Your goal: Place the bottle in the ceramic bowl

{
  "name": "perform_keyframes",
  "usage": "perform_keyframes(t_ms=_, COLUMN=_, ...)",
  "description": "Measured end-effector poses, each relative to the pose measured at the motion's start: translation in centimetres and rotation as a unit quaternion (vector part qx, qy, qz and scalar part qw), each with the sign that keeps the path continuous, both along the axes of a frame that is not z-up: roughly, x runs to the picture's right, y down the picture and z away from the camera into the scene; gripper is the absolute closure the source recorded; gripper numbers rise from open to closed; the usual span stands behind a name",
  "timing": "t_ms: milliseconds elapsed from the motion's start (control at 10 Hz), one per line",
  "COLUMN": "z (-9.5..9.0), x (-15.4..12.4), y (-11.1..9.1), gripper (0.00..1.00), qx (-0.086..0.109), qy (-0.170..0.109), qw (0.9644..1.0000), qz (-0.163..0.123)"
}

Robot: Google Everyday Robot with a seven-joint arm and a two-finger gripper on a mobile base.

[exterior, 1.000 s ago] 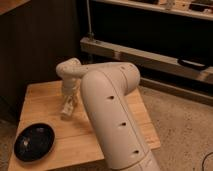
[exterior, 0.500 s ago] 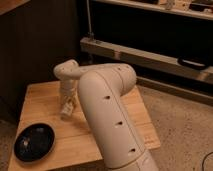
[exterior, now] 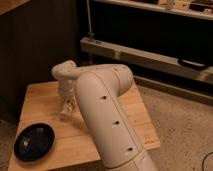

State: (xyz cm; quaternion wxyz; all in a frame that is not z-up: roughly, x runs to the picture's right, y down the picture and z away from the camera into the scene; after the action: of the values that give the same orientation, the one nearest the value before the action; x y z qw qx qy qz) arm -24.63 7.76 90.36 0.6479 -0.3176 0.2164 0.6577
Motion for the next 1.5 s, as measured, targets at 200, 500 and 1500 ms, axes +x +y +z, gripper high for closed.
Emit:
perform_keyframes(t_ms=200, z=-2.9, x=-0.5, y=-1.5, gripper=1.0, qx=0.012, qy=-0.026, qw=0.9992, qz=-0.027)
perform_keyframes(t_ms=500, z=-9.8, x=-1.4, y=-2.9, gripper=1.0, qx=0.023, qy=-0.096, qw=0.993, qz=-0.065)
perform_keyframes(t_ms=1500, z=-24.5, x=-11.6, y=10.7, gripper=0.99, qx=0.067, qy=-0.44, qw=0.8538, qz=-0.27)
